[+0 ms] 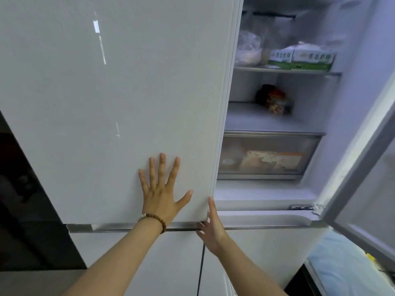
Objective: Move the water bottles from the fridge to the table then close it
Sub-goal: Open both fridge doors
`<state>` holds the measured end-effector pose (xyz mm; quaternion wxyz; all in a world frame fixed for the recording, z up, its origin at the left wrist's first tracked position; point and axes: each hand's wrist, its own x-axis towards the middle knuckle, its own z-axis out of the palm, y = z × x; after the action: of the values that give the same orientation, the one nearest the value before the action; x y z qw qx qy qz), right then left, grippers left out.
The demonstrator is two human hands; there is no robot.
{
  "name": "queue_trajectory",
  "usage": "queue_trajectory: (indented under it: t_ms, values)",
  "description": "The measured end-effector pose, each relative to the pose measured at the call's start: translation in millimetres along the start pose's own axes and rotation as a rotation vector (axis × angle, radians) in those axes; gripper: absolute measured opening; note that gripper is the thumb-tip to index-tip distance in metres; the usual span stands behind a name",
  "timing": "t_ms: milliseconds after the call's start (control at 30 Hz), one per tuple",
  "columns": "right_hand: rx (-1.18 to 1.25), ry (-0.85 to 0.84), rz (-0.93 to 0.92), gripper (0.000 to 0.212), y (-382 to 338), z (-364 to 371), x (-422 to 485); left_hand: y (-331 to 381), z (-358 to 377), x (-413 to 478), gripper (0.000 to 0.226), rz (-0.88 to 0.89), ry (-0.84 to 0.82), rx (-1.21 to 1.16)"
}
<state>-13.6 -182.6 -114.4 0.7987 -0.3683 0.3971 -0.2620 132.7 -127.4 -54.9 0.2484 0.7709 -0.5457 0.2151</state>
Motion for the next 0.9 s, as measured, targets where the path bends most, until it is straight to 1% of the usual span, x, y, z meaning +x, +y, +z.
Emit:
queue_trajectory:
  t_ms: [133, 200, 267, 367, 467, 567, 667, 767, 833, 867, 900]
  values:
    - [0.184, -0.036, -0.047, 0.091, -1, 7, 20, 1, 5, 1, 0.085, -0.003, 0.009, 0.010]
    - [0.224, -0.039, -0.078, 0.088, -1, 9, 25, 2, 6, 0, 0.086, -0.006, 0.007, 0.009]
    - [0.247, -0.001, -0.067, 0.087, 1, 11, 25, 3, 5, -2, 0.086, -0.008, 0.011, 0.009]
    - [0.246, 0.033, 0.004, 0.102, 3, 12, 18, 7, 0, -5, 0.087, -0.020, 0.000, 0.005]
    - [0.193, 0.067, 0.055, 0.107, 8, 11, 1, 13, -7, -13, 0.088, -0.058, -0.028, -0.015]
    - [0.172, 0.001, 0.032, 0.112, 22, 7, -21, 27, -20, -27, 0.091, -0.102, -0.017, -0.085]
    - [0.126, -0.080, 0.029, 0.105, 40, 1, -58, 45, -42, -49, 0.096, -0.153, 0.033, -0.217]
    - [-0.057, -0.169, 0.055, 0.097, 50, -6, -109, 63, -73, -73, 0.097, -0.235, 0.123, -0.396]
    - [-0.182, -0.128, 0.012, 0.100, 42, -9, -136, 73, -98, -84, 0.094, -0.245, 0.189, -0.442]
    - [-0.245, -0.084, -0.048, 0.099, 32, -8, -147, 78, -111, -88, 0.092, -0.221, 0.224, -0.443]
    - [-0.289, -0.052, -0.131, 0.093, 19, -5, -158, 83, -126, -90, 0.091, -0.196, 0.260, -0.444]
